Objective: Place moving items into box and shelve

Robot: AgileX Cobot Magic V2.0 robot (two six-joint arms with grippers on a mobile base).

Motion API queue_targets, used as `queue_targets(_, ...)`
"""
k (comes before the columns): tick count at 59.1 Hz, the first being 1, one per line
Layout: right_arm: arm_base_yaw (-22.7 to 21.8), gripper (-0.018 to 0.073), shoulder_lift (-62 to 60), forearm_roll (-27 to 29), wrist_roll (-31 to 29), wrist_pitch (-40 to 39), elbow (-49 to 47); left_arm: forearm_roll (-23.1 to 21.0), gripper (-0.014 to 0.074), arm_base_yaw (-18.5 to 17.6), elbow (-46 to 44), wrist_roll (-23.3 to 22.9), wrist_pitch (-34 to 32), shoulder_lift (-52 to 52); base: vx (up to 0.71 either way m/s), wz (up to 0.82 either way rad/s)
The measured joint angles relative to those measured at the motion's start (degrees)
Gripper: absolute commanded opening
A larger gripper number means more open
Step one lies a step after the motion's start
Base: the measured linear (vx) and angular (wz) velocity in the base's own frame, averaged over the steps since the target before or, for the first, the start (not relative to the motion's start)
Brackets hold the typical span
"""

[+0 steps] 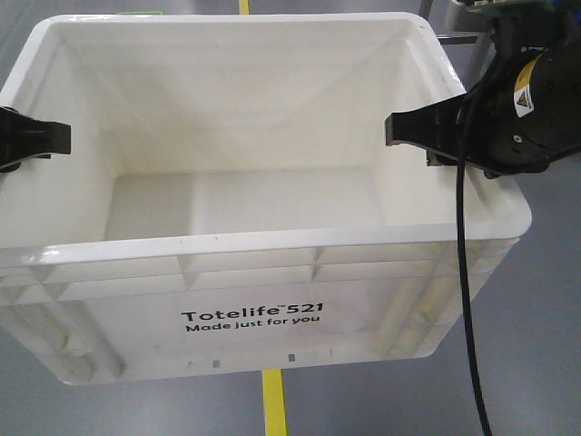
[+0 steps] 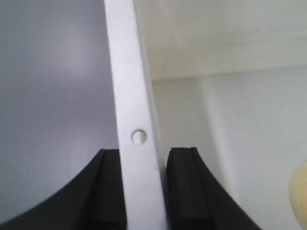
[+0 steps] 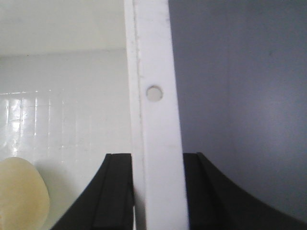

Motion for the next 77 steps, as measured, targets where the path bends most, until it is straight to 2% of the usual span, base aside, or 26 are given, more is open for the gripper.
queue_targets(36,0.0,0.011,0.0,0.0,0.0,-0.1,0.0,0.1,0.0169,0.0,0.0,0.0,0.0,0.0,0.39,-0.01)
queue_targets(77,0.0,0.011,0.0,0.0,0.0,0.0,0.0,0.1,0.0169,0.0,0.0,0.0,0.0,0.0,0.32,-0.31)
